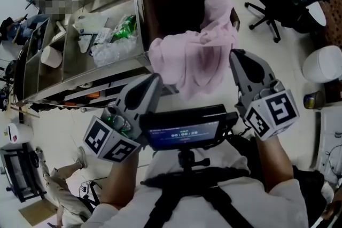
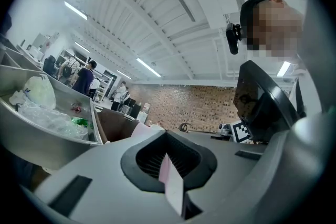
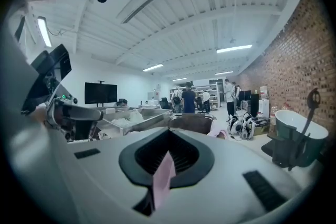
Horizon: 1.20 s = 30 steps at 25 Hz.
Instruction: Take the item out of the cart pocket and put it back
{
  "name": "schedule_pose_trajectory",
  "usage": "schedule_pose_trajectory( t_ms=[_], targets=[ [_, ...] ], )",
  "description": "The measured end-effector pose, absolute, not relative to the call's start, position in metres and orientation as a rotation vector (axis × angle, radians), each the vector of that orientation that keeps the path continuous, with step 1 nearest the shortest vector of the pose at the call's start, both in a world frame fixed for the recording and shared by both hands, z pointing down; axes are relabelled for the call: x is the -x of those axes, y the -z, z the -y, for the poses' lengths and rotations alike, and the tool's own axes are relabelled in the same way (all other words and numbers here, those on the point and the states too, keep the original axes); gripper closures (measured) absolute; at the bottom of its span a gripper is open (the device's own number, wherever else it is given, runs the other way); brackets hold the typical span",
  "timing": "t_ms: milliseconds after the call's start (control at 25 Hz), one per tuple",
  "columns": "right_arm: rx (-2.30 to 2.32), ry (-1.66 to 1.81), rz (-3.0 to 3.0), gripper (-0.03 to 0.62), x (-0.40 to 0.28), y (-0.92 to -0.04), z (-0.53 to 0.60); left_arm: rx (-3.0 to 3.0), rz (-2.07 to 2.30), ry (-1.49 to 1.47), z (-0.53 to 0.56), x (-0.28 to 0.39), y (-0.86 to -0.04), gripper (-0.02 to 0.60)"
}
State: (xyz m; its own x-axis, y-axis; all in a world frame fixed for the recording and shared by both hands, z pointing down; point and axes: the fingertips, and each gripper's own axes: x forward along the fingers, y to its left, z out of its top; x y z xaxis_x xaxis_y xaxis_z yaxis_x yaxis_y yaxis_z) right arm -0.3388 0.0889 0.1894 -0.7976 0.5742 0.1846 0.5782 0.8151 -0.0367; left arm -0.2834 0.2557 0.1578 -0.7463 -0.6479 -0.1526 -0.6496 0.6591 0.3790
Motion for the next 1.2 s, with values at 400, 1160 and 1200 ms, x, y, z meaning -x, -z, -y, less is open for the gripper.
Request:
schedule_pose_trajectory(
  t_ms=[400, 1160, 1200],
  targets=[
    [0.972, -0.022, 2.765, 0.594, 0.331, -0.206, -0.105, 1.09, -2.873, -0.691, -0.266, 0.283, -0.167, 0.575],
    [0.915, 0.016, 2.744, 0.594, 0.324, -0.218, -0.093, 1.052, -2.897, -0.715, -0.278, 0.284, -0.175, 0.575],
    [0.916, 0.019, 2.743, 0.594, 0.324, -0.218, -0.092, 1.052, -2.899, -0.716, -0.278, 0.284, -0.175, 0.575]
  ],
)
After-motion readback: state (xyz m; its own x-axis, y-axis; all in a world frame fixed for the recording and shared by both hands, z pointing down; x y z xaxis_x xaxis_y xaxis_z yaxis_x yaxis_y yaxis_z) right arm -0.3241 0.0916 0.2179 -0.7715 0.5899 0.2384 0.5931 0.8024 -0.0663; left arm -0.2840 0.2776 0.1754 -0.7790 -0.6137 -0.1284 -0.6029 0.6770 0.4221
